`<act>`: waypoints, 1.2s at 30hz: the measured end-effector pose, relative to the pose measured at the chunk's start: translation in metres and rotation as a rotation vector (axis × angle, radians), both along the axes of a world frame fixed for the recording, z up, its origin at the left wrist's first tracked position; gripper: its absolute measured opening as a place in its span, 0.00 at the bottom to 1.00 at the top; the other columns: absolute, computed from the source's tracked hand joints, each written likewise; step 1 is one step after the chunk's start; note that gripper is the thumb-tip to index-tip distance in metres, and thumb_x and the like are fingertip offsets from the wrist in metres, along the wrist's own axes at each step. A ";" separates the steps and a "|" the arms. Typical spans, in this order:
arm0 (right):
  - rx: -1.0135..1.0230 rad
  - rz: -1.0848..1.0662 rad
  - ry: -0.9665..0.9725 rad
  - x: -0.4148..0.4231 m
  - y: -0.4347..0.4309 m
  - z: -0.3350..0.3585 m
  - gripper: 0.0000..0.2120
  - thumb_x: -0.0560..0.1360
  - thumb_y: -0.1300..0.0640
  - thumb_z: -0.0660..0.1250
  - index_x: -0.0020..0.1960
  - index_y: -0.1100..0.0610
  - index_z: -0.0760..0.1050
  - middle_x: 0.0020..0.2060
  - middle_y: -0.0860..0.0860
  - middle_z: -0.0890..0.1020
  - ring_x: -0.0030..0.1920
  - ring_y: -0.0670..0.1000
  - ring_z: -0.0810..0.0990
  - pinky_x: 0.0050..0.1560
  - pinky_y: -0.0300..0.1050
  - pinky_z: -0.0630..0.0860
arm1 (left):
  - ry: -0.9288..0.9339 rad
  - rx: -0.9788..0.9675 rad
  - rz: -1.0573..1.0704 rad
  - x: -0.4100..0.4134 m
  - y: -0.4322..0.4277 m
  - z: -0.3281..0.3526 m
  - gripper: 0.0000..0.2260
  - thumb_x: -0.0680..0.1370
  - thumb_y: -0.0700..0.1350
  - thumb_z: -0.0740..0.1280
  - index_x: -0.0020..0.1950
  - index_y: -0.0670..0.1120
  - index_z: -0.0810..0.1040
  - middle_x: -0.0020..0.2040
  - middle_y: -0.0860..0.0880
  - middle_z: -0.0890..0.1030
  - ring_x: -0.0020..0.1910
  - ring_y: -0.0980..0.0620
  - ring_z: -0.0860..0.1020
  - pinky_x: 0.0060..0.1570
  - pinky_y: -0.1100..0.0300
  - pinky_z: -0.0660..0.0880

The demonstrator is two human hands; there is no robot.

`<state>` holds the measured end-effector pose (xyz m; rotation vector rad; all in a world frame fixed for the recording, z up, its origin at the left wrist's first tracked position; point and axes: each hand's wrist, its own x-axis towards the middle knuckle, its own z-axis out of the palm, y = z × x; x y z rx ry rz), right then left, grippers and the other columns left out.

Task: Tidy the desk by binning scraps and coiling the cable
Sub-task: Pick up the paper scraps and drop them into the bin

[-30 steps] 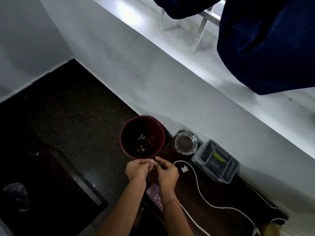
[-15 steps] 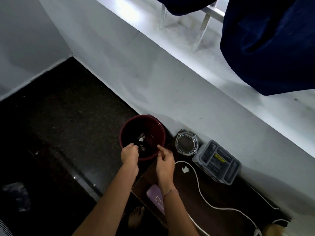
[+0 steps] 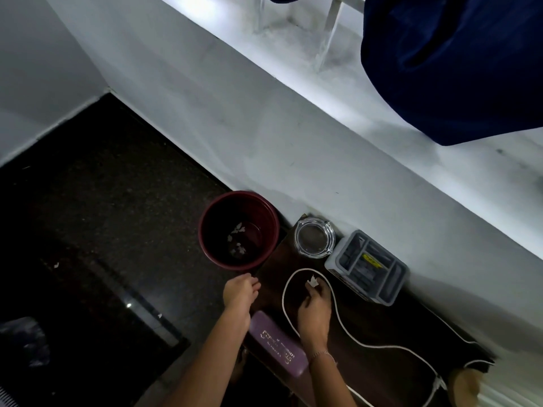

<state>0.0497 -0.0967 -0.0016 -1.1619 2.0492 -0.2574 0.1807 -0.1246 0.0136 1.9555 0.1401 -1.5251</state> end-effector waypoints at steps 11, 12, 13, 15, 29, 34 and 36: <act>0.028 0.118 0.040 -0.005 -0.002 0.001 0.20 0.76 0.71 0.55 0.66 0.62 0.71 0.69 0.53 0.69 0.64 0.52 0.74 0.62 0.37 0.68 | 0.033 -0.001 -0.044 0.000 0.005 0.003 0.16 0.79 0.33 0.56 0.66 0.33 0.69 0.61 0.34 0.77 0.59 0.41 0.77 0.59 0.54 0.74; 0.002 0.105 0.021 -0.001 -0.004 0.003 0.20 0.75 0.71 0.56 0.65 0.62 0.72 0.69 0.53 0.70 0.62 0.52 0.75 0.62 0.38 0.68 | 0.032 0.000 -0.045 0.001 0.005 0.003 0.16 0.79 0.34 0.56 0.66 0.33 0.69 0.61 0.34 0.77 0.59 0.41 0.77 0.59 0.54 0.74; -0.030 0.101 -0.001 0.005 -0.006 0.006 0.19 0.75 0.71 0.56 0.64 0.62 0.73 0.68 0.54 0.71 0.61 0.52 0.76 0.62 0.38 0.69 | 0.034 -0.002 -0.042 0.002 0.004 0.004 0.16 0.79 0.34 0.56 0.66 0.33 0.70 0.61 0.34 0.77 0.59 0.41 0.77 0.59 0.54 0.74; -0.088 0.097 -0.061 0.022 -0.014 0.011 0.18 0.75 0.71 0.57 0.62 0.62 0.75 0.66 0.54 0.73 0.62 0.51 0.76 0.62 0.34 0.67 | 0.048 -0.012 -0.028 0.005 0.001 0.007 0.16 0.79 0.34 0.57 0.65 0.33 0.70 0.61 0.34 0.77 0.59 0.41 0.77 0.57 0.54 0.74; -0.141 0.038 -0.499 0.097 -0.086 0.040 0.20 0.76 0.69 0.58 0.64 0.56 0.74 0.69 0.50 0.71 0.69 0.48 0.68 0.70 0.42 0.64 | 0.127 -0.273 0.025 0.046 -0.070 0.042 0.18 0.80 0.43 0.56 0.68 0.37 0.69 0.65 0.40 0.75 0.65 0.47 0.73 0.65 0.54 0.67; -0.164 -0.075 -0.445 0.077 -0.062 0.036 0.19 0.76 0.70 0.57 0.61 0.55 0.76 0.64 0.52 0.75 0.65 0.49 0.72 0.68 0.42 0.68 | 0.050 -0.192 -0.073 0.051 -0.056 0.025 0.18 0.81 0.44 0.56 0.69 0.38 0.67 0.69 0.42 0.72 0.68 0.46 0.70 0.63 0.56 0.65; -0.166 -0.155 -0.398 0.062 -0.040 0.031 0.17 0.77 0.69 0.57 0.58 0.54 0.77 0.60 0.53 0.77 0.58 0.49 0.76 0.59 0.37 0.72 | 0.000 -0.118 -0.157 0.046 -0.039 0.012 0.15 0.79 0.44 0.58 0.63 0.39 0.73 0.63 0.43 0.77 0.63 0.47 0.74 0.60 0.56 0.68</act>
